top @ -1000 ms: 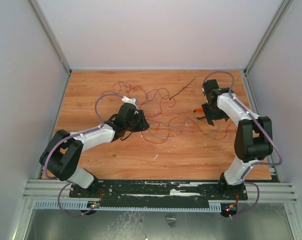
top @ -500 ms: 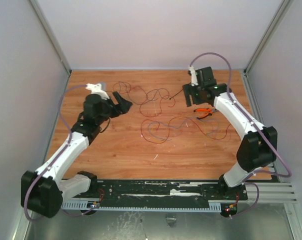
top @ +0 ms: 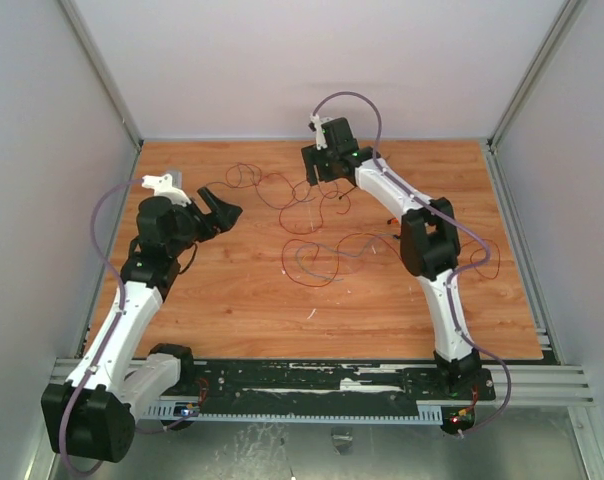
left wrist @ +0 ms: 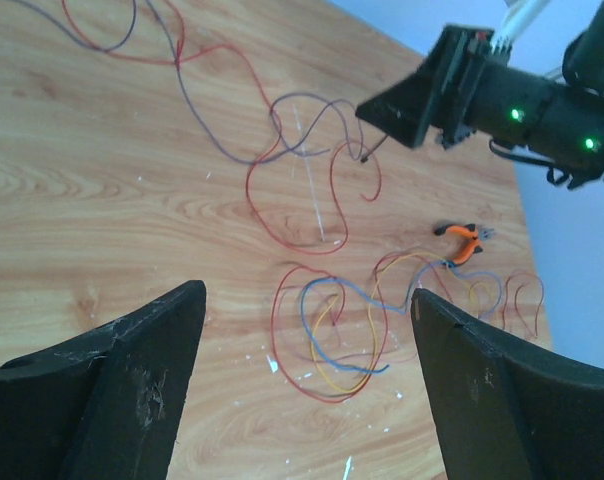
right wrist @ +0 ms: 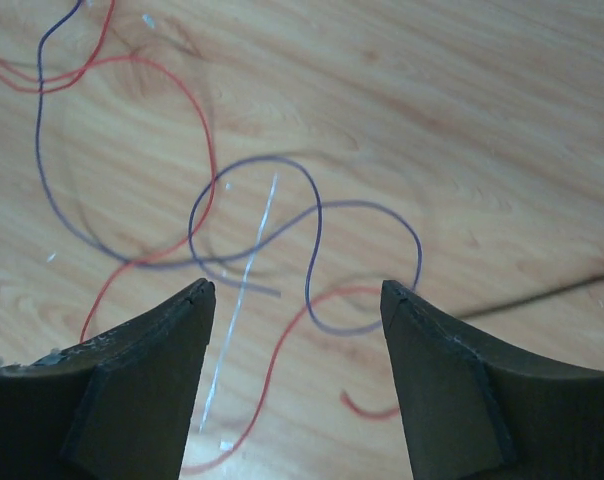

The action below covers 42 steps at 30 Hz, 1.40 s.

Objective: Zip-tie the wires
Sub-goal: Pick up the cable at the center of the board.

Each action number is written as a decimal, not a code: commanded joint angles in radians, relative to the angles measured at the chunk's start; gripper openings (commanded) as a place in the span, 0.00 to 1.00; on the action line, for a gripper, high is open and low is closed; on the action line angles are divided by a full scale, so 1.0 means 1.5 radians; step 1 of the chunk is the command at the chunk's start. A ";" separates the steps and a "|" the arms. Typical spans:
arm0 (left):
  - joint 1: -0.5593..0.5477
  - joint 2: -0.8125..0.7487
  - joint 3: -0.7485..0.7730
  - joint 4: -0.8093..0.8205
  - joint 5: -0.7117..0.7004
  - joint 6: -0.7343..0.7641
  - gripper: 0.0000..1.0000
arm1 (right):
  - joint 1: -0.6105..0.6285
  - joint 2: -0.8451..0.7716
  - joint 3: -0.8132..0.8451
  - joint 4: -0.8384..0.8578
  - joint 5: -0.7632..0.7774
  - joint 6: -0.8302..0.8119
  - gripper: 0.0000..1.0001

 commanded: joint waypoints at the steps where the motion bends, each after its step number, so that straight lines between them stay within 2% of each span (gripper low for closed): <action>1: 0.010 -0.003 -0.014 -0.005 0.023 0.012 0.89 | 0.001 0.076 0.107 -0.028 -0.010 0.001 0.68; 6: 0.012 0.003 -0.017 0.001 0.027 0.009 0.89 | 0.001 0.122 0.124 -0.027 -0.013 -0.004 0.64; 11: 0.013 0.009 -0.018 0.005 0.028 0.007 0.89 | 0.001 0.139 0.120 -0.034 -0.044 -0.009 0.52; 17: 0.013 0.011 -0.019 0.010 0.034 0.001 0.89 | 0.001 0.136 0.106 -0.046 -0.049 -0.018 0.33; 22: 0.014 0.004 -0.020 0.011 0.037 0.000 0.89 | 0.001 0.135 0.106 -0.052 -0.051 -0.033 0.03; 23: 0.014 0.002 -0.020 0.011 0.036 0.001 0.89 | 0.002 0.134 0.109 -0.053 -0.051 -0.036 0.00; 28: 0.014 -0.008 -0.022 0.009 0.038 -0.003 0.89 | 0.002 0.122 0.165 -0.093 -0.035 -0.054 0.00; 32: 0.013 -0.012 -0.019 0.010 0.047 -0.007 0.89 | 0.003 0.061 0.238 -0.100 -0.021 -0.067 0.00; 37: 0.014 -0.007 -0.014 0.024 0.075 -0.002 0.90 | 0.003 -0.058 0.266 -0.009 -0.059 -0.073 0.00; 42: 0.014 0.017 0.038 0.025 0.103 0.016 0.90 | 0.002 -0.159 0.258 0.109 -0.115 -0.059 0.00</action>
